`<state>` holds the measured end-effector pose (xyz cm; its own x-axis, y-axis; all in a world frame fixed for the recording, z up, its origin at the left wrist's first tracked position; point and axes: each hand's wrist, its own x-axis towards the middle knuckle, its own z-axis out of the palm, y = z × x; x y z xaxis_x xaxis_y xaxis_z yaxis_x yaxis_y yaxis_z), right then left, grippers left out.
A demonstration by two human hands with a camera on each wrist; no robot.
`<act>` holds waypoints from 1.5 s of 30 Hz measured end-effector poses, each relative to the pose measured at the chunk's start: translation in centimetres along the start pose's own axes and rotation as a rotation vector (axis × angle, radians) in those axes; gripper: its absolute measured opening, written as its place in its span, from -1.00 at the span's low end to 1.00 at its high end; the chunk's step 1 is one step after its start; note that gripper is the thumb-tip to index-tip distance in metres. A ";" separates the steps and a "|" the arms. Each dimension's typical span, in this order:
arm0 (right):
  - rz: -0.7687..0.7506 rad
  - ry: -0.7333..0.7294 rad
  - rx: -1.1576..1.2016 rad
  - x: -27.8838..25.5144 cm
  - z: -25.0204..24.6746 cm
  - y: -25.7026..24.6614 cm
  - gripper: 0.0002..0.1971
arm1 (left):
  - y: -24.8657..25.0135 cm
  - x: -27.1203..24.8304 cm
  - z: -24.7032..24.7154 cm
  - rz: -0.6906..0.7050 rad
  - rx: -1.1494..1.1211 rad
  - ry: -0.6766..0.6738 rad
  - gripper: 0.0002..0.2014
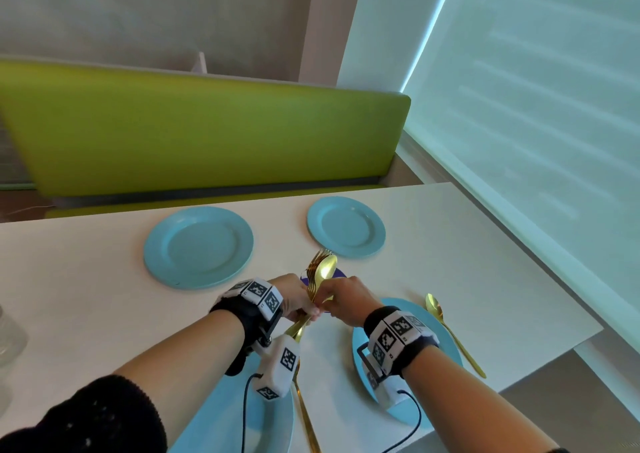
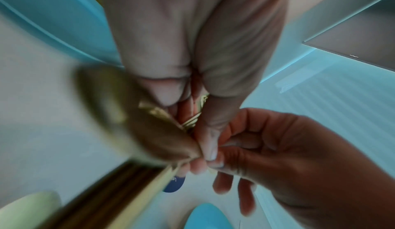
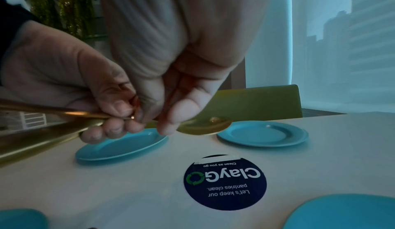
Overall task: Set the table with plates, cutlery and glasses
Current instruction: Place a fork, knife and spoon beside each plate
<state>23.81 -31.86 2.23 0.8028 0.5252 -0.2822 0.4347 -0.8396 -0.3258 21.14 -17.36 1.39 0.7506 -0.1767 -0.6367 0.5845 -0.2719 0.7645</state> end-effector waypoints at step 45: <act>0.888 0.050 0.089 25.1 -8.1 24.6 -0.77 | 2.9 17.4 -9.6 -0.126 -0.164 0.627 -0.87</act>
<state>57.99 -40.42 -5.58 0.8460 -0.3217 -0.4251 -0.3871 -0.9190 -0.0750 38.86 -12.17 -6.56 0.6816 0.4450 -0.5808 0.6817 -0.0980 0.7250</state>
